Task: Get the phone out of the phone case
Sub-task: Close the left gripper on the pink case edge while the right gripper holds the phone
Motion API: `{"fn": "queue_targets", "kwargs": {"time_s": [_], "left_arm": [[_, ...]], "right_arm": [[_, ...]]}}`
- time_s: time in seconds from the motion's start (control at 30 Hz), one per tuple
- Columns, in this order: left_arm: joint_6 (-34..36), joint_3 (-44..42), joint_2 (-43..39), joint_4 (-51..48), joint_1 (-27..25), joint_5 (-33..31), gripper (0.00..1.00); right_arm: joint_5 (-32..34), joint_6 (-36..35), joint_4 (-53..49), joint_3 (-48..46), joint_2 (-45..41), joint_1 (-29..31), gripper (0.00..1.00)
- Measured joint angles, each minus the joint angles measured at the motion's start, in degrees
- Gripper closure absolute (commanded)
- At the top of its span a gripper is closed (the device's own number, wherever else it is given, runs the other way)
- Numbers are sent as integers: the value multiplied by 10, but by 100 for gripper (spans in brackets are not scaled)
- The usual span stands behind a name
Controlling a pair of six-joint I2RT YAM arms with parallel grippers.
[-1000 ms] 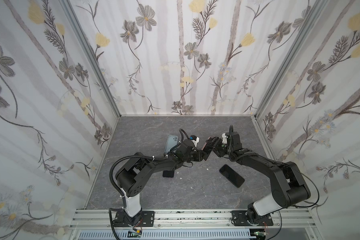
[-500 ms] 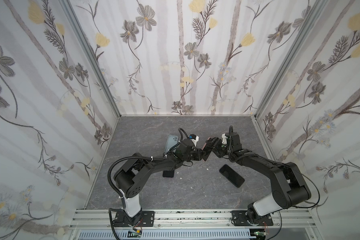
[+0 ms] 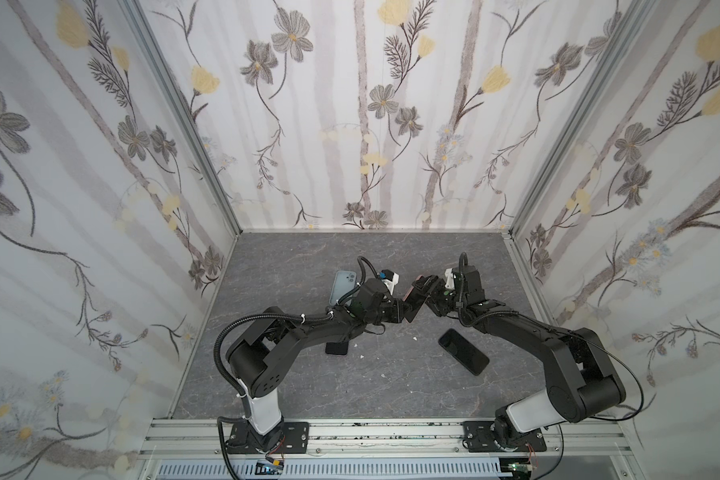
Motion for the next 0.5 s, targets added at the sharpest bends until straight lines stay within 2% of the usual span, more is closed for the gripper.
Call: {"fn": "queue_targets", "kwargs": {"time_s": [0.07,0.13,0.33,0.5], "left_arm": [[4,0,-3,-1,0,1,100],[7,0,-4,0,0,1,100],[12,1,-12,-2,0,6,100],[22,37,-26,-85,3,-34,100]], "right_arm": [[3,2,0,0,-3,1,43],[5,1,0,0,-5,1,37],[11,-7,-4,-10,-34,-1,7],[66,-60,-1,-13,-118,-9,1]]}}
